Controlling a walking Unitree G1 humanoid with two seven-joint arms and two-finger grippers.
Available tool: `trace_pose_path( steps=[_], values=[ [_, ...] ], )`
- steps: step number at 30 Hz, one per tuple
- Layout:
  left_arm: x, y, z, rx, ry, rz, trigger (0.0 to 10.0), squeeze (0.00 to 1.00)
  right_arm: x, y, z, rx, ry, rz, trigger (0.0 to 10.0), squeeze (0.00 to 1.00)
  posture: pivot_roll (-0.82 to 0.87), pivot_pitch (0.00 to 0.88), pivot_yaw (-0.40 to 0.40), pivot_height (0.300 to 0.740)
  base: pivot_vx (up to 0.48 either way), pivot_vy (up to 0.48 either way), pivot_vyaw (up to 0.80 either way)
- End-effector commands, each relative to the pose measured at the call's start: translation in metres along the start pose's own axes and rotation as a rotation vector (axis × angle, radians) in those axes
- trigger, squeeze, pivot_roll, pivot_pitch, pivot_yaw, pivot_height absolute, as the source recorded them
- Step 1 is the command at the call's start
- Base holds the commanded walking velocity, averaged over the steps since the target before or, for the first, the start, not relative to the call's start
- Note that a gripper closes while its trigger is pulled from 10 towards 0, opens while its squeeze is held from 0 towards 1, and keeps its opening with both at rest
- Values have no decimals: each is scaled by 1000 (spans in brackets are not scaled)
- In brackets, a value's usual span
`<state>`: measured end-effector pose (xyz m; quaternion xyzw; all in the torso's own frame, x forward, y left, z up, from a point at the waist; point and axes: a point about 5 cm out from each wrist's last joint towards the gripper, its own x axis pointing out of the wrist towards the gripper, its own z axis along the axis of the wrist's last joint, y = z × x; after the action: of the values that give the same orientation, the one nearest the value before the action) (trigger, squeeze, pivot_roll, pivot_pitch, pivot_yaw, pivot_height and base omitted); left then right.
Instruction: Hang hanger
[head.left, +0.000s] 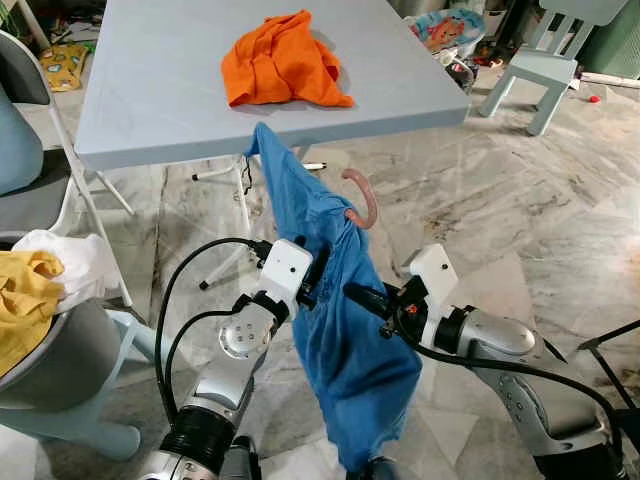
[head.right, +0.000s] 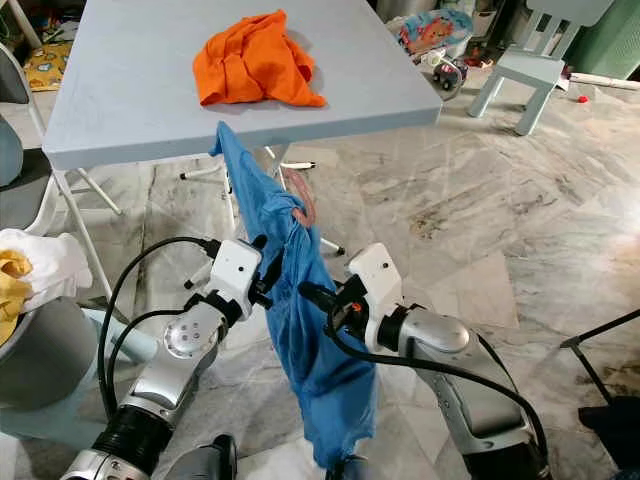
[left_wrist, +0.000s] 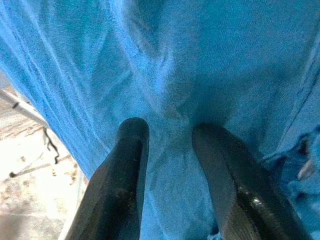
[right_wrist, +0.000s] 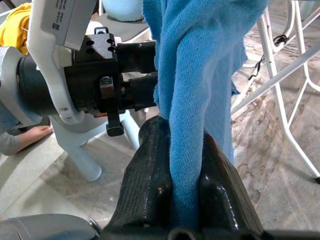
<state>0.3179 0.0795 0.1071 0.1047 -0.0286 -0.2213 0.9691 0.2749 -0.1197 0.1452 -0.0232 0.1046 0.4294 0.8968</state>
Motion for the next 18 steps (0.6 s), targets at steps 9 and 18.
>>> trace_pose_path(
  steps=[9, 18],
  values=[
    [-3, 16, -11, 4, 43, 78, 0, 0, -8, 1, 12, -31, -16, 50, 10000, 0, -29, 177, -51, 740, 0, 0, 0],
    [-4, 34, -11, -6, 43, 213, 0, 0, -14, -7, 8, -43, 27, 37, 10000, 0, -33, 175, -53, 740, 0, 0, 0]
  ],
)
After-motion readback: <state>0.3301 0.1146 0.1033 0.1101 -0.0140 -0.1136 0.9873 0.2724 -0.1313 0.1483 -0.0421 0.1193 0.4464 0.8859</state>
